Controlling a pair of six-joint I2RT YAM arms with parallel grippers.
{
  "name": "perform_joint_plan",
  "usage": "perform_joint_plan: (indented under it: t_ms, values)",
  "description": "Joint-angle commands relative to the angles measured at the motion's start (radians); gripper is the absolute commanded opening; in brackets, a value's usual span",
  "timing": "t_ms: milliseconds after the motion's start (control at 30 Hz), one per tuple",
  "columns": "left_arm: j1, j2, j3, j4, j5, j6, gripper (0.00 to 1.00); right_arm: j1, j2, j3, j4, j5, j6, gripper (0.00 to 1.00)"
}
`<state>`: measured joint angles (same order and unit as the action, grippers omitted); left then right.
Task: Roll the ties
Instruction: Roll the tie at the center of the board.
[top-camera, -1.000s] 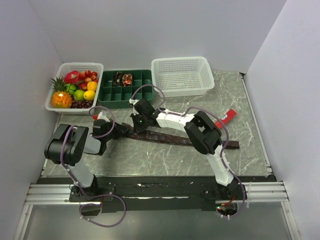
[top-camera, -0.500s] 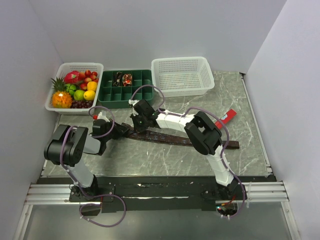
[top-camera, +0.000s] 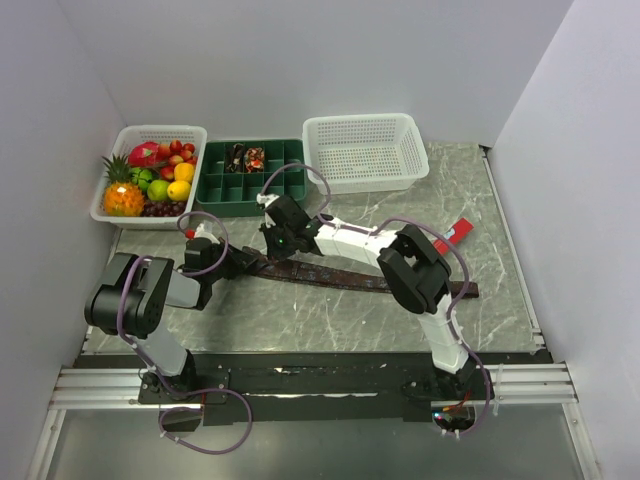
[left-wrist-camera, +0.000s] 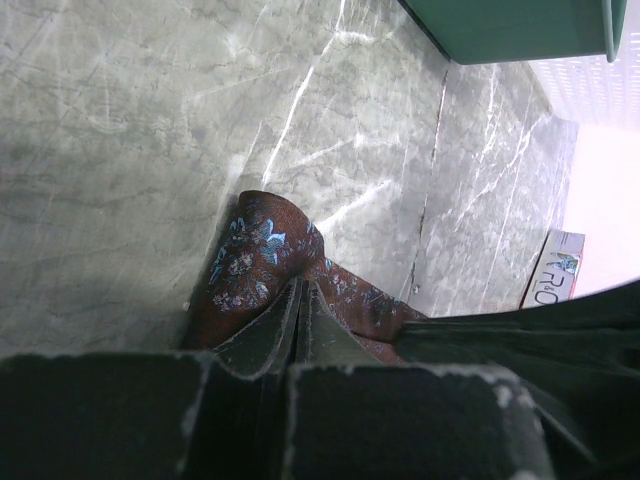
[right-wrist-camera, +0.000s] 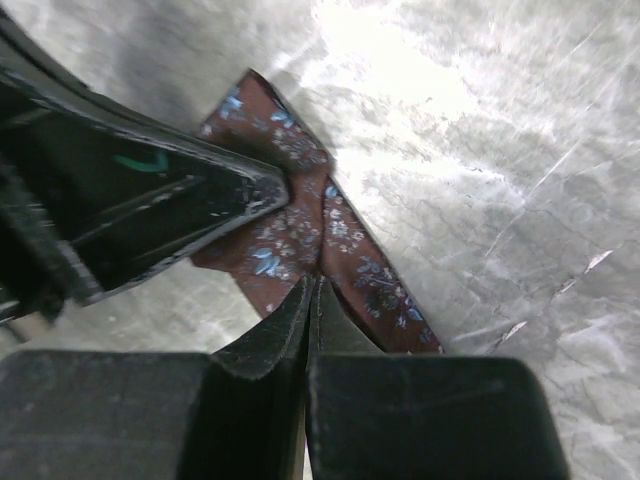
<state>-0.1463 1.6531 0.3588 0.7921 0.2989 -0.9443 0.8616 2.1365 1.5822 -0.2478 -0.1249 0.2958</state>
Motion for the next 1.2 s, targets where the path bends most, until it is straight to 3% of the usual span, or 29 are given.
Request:
perform_joint_plan:
  t_ms: [0, 367, 700, 1167]
  values:
    - [0.004, 0.028, 0.005, -0.057, -0.018, 0.035, 0.01, 0.008, -0.076, 0.002, 0.022, -0.013, 0.006, 0.00]
    - [0.002, 0.033, 0.008, -0.060, -0.018, 0.033, 0.01, 0.051, -0.012, 0.002, 0.019, -0.055, 0.011, 0.00]
    - [0.002, 0.004, 0.015, -0.097, -0.021, 0.045, 0.01, 0.054, 0.089, 0.065, -0.044, 0.033, 0.020, 0.00]
    - [0.004, -0.018, 0.029, -0.137, -0.026, 0.065, 0.01, 0.054, -0.059, -0.022, 0.050, 0.001, -0.009, 0.00]
